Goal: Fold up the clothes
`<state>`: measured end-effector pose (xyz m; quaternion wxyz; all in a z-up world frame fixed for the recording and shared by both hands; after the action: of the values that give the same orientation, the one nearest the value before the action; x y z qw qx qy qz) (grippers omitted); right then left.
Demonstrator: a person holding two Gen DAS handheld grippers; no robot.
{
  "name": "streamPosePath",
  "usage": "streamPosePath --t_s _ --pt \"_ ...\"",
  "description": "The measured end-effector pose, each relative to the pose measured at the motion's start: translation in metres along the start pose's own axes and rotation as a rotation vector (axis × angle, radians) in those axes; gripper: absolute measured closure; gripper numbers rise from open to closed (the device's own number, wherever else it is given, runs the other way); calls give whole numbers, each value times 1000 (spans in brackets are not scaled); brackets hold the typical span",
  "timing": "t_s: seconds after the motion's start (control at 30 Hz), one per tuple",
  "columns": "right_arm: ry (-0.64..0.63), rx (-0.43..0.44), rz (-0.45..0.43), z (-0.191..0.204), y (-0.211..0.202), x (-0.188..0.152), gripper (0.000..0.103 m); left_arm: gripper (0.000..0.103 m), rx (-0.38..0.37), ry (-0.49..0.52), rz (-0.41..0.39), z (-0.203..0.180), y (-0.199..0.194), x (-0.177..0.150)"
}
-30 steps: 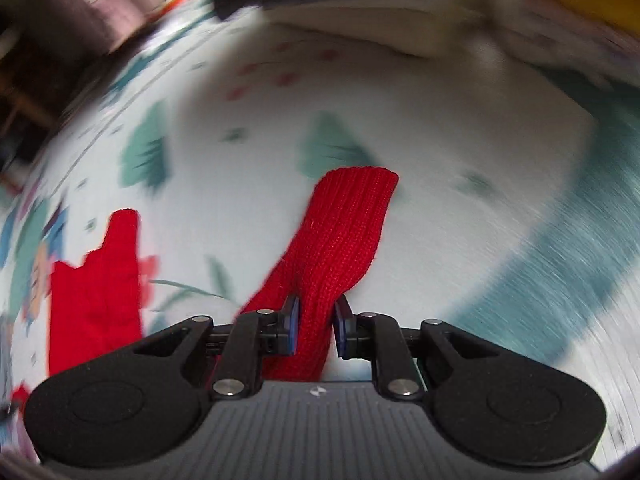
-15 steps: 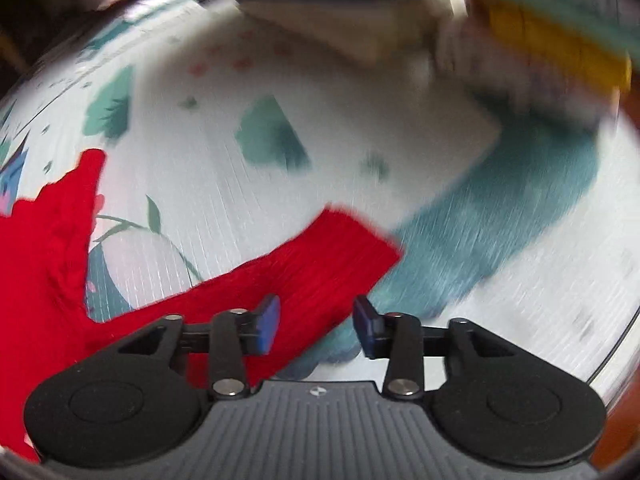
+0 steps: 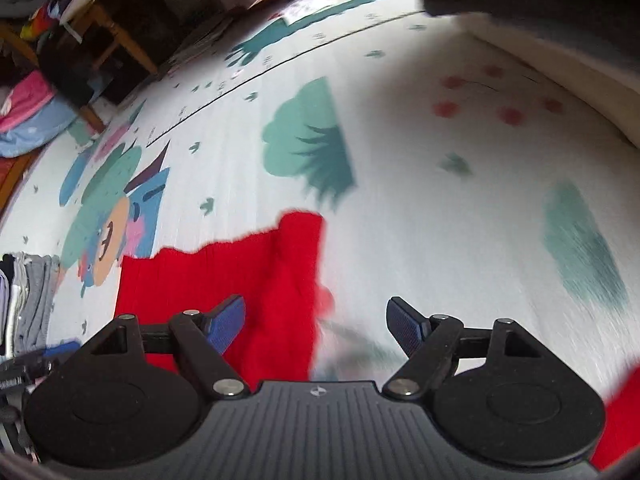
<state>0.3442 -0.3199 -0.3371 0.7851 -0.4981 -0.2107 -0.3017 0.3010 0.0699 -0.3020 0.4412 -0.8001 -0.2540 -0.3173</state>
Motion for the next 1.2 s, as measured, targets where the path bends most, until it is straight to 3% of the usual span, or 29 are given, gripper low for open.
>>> streamPosePath --t_s 0.1,0.13,0.17,0.2,0.23,0.27,0.3,0.33,0.4,0.47,0.5,0.53,0.6,0.63,0.67,0.7,0.73,0.83,0.93,1.0,1.03,1.1,1.2 --pt "-60 -27 65 9 23 7 25 49 -38 -36 2 -2 29 16" --pt "-93 -29 75 13 28 8 31 49 -37 -43 6 -2 38 18" --pt "-139 -20 82 18 32 9 52 49 -29 -41 11 -3 45 18" --pt "-186 -5 94 23 36 7 62 50 -36 -47 35 -4 53 17" --pt "-228 11 104 29 39 6 71 55 -45 -45 61 -4 59 14" --pt "-264 35 110 36 40 4 73 86 -43 -21 72 -4 62 11" --pt "-294 70 111 44 41 2 75 95 -53 -10 61 -4 58 12" --pt "-312 125 107 54 38 2 84 95 -65 -4 46 -5 53 13" --pt "-326 288 72 79 22 7 88 96 -111 -141 -58 7 22 26" --pt "-338 453 -20 103 -5 23 90 96 -128 -280 -163 25 -12 37" --pt "-371 482 -59 110 -14 31 92 96 -111 -292 -195 33 -23 39" --pt "-414 416 -67 105 -6 35 92 96 -56 -297 -190 44 -22 36" --pt "-467 183 -30 82 29 41 86 93 75 -276 -138 65 -10 27" --pt "-474 76 -3 69 42 42 84 84 146 -240 -94 74 1 20" --pt "-464 -19 32 57 54 41 84 60 203 -160 -49 79 7 17" --pt "-445 -79 35 50 57 42 84 58 210 -98 -57 77 4 19" --pt "-441 -64 11 54 49 40 83 58 209 -65 -87 73 -6 23" --pt "-495 101 -54 86 15 24 52 56 158 34 -145 52 -38 24" --pt "-664 276 -97 119 -16 -13 56 56 42 99 -142 17 -55 7" --pt "-782 369 -65 137 -28 -49 58 56 -68 160 -95 -10 -62 -17" --pt "-827 365 -16 135 -27 -67 63 56 -112 206 -61 -24 -64 -33" --pt "-861 268 49 113 -22 -94 62 56 -104 260 1 -34 -62 -61" --pt "-627 189 71 73 -44 -93 63 56 -94 331 21 -43 -75 -87"
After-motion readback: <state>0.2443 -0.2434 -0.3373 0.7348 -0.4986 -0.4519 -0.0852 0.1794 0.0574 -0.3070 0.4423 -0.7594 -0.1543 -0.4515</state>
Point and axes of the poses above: each gripper's, at about its wrist camera, not at the fingertips, and y roughly the way its jaws point, z to its left, x to its top, the point moved 7 cm from there along y, roughly the way its jaws point, and after that the axes turned 15 degrees about -z, right-handed, at the moved point
